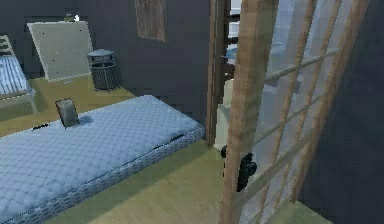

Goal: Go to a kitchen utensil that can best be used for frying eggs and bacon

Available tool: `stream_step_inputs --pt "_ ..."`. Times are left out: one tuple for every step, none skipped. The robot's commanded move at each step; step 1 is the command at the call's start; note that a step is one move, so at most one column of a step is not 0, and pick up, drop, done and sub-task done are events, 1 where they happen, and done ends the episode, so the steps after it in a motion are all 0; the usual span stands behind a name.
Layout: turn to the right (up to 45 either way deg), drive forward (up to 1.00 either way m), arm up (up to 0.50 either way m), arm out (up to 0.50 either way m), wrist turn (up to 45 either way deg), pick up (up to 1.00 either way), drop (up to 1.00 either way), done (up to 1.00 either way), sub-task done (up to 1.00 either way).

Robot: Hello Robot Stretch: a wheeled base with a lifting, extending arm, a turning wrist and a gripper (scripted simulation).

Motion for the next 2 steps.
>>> stream_step_inputs --pt "0.0 0.10 0.00 0.00 0.0 0.00 0.00 0.00 0.00" --pt "-45.0 0.00 0.00 0.00 0.0 0.00 0.00 0.00 0.00"
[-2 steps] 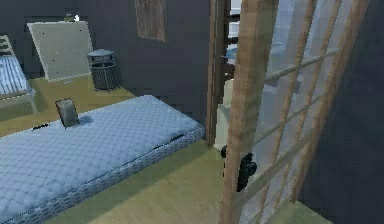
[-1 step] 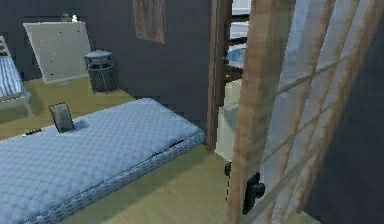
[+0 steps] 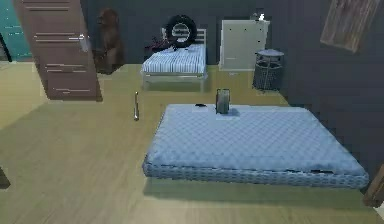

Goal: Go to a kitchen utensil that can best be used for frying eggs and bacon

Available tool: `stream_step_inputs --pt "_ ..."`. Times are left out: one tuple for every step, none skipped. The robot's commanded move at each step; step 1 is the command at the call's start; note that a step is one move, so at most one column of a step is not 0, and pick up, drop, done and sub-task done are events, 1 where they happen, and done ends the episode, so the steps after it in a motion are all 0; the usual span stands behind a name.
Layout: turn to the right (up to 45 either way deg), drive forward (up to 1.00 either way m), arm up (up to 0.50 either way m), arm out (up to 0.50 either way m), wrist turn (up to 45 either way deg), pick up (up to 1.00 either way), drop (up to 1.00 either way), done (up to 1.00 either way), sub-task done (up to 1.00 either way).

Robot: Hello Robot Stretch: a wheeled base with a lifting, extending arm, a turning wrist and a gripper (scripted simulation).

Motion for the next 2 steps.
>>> stream_step_inputs --pt "-42.0 0.00 0.00 0.00 0.0 0.00 0.00 0.00 0.00" --pt "-3.0 0.00 0.00 0.00 0.0 0.00 0.00 0.00 0.00"
